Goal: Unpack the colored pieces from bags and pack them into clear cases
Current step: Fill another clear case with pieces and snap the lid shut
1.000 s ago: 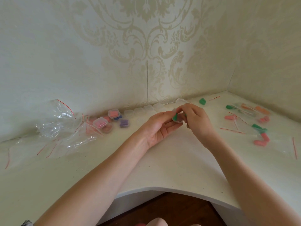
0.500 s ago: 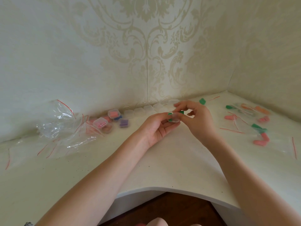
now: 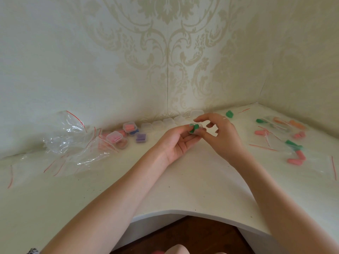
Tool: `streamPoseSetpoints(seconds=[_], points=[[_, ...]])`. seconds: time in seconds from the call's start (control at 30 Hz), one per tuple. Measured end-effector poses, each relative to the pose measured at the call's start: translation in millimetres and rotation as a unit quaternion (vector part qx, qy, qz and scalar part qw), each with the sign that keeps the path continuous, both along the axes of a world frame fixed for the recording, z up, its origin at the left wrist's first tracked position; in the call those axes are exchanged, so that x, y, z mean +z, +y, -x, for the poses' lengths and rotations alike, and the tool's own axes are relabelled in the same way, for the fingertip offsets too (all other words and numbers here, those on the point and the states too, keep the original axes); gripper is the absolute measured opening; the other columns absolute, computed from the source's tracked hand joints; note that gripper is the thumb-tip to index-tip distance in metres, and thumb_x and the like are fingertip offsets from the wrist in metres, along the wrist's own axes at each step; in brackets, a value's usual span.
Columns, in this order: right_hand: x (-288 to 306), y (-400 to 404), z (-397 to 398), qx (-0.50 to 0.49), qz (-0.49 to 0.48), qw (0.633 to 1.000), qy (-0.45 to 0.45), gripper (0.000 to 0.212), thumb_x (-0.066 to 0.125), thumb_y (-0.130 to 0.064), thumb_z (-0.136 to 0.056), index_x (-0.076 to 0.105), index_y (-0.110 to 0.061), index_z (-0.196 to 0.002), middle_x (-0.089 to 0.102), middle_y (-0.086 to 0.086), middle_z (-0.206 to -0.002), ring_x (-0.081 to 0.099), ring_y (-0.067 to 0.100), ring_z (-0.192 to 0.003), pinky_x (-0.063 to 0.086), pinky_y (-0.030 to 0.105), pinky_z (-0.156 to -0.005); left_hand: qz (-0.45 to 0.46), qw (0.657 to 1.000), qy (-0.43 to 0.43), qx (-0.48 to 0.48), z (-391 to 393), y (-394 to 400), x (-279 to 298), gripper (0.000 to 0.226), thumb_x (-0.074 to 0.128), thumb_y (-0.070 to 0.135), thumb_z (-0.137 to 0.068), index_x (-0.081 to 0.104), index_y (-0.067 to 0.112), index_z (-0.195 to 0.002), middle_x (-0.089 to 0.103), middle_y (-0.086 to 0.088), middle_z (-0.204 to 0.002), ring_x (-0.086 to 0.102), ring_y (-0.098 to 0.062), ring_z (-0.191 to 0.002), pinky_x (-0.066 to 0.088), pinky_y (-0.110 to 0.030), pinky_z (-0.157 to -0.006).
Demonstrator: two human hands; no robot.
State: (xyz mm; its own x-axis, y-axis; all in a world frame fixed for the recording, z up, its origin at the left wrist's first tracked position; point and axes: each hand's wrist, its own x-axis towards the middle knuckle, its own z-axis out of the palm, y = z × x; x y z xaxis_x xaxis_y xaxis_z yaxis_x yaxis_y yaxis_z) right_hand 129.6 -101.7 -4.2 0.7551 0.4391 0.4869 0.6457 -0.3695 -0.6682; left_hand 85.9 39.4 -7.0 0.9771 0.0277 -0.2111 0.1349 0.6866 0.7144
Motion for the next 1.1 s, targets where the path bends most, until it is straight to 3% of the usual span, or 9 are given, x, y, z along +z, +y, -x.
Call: streamPoseSetpoints(seconds=[0.23, 0.37, 0.5, 0.6, 0.73, 0.83, 0.93, 1.1], points=[[1.7, 0.9, -4.5, -0.001, -0.093, 0.993, 0.069, 0.04, 0.038, -0.015, -0.101, 0.04, -0.028, -0.139, 0.049, -0.015, -0.129, 0.047, -0.013, -0.103, 0.032, -0.005, -0.08, -0.01, 1.0, 0.015, -0.018, 0.4, -2.2, 1.2, 0.017, 0.05, 0.0, -0.093, 0.057, -0.011, -0.104, 0.07, -0.024, -0.089, 0.071, -0.027, -0.081, 0.057, -0.033, -0.08], [-1.3, 1.1, -5.5, 0.02, -0.105, 0.992, 0.074, 0.035, 0.038, -0.013, -0.102, 0.048, -0.024, -0.133, 0.057, -0.009, -0.126, 0.047, -0.011, -0.112, 0.032, -0.003, -0.083, -0.015, 1.0, 0.011, -0.018, 0.3, -3.8, 1.5, 0.021, 0.06, 0.009, -0.09, 0.057, -0.006, -0.105, 0.068, -0.024, -0.097, 0.069, -0.027, -0.088, 0.056, -0.033, -0.082], [-1.0, 1.1, -5.2, 0.023, -0.107, 0.991, 0.075, 0.033, 0.038, -0.012, -0.101, 0.05, -0.027, -0.128, 0.058, -0.011, -0.123, 0.051, -0.008, -0.109, 0.037, 0.0, -0.084, -0.059, 0.998, -0.008, -0.007, -0.9, -5.2, -2.9, 0.021, 0.061, -0.006, -0.084, 0.06, -0.005, -0.105, 0.069, -0.016, -0.094, 0.071, -0.017, -0.084, 0.057, -0.023, -0.077], [-1.9, 1.7, -5.0, 0.027, -0.107, 0.99, 0.082, 0.031, 0.039, -0.013, -0.101, 0.052, -0.03, -0.123, 0.059, -0.011, -0.123, 0.056, 0.001, -0.107, 0.043, 0.006, -0.082, -0.047, 0.999, 0.003, 0.012, -1.9, -5.5, -4.3, 0.032, 0.058, -0.012, -0.084, 0.055, -0.01, -0.115, 0.069, -0.02, -0.095, 0.071, -0.02, -0.081, 0.058, -0.026, -0.075], [-0.3, 1.9, -3.4, 0.021, -0.099, 0.992, 0.079, 0.03, 0.041, -0.014, -0.1, 0.053, -0.031, -0.122, 0.06, -0.013, -0.12, 0.057, 0.003, -0.105, 0.045, 0.01, -0.082, -0.034, 0.999, 0.006, 0.005, -1.0, -5.6, -2.0, 0.02, 0.055, -0.013, -0.085, 0.059, -0.009, -0.104, 0.067, -0.022, -0.096, 0.07, -0.025, -0.086, 0.058, -0.028, -0.077], [1.9, 1.6, -0.8, 0.014, -0.107, 0.991, 0.08, 0.029, 0.041, -0.013, -0.099, 0.055, -0.031, -0.118, 0.064, -0.017, -0.111, 0.059, -0.001, -0.1, 0.044, 0.008, -0.08, 0.006, 1.0, 0.007, -0.004, 1.0, -3.3, 1.6, 0.014, 0.056, -0.005, -0.087, 0.059, -0.006, -0.1, 0.063, -0.026, -0.109, 0.067, -0.031, -0.098, 0.057, -0.03, -0.081], [3.9, 1.2, 0.7, 0.001, -0.112, 0.99, 0.09, 0.024, 0.043, -0.015, -0.099, 0.059, -0.03, -0.109, 0.069, -0.014, -0.095, 0.061, -0.007, -0.088, 0.041, 0.002, -0.071, 0.059, 0.998, 0.006, -0.001, 1.6, -1.2, 3.0, 0.034, 0.059, 0.009, -0.089, 0.05, -0.006, -0.118, 0.06, -0.029, -0.119, 0.066, -0.035, -0.099, 0.057, -0.034, -0.081], [4.2, 2.3, 2.1, 0.006, -0.11, 0.989, 0.097, 0.025, 0.043, -0.014, -0.099, 0.062, -0.03, -0.102, 0.071, -0.01, -0.092, 0.061, -0.004, -0.086, 0.044, 0.009, -0.074, -0.047, 0.999, -0.003, 0.019, -1.8, -4.5, -0.8, 0.021, 0.052, 0.001, -0.094, 0.06, -0.005, -0.111, 0.066, -0.019, -0.107, 0.067, -0.025, -0.095, 0.058, -0.03, -0.078]])
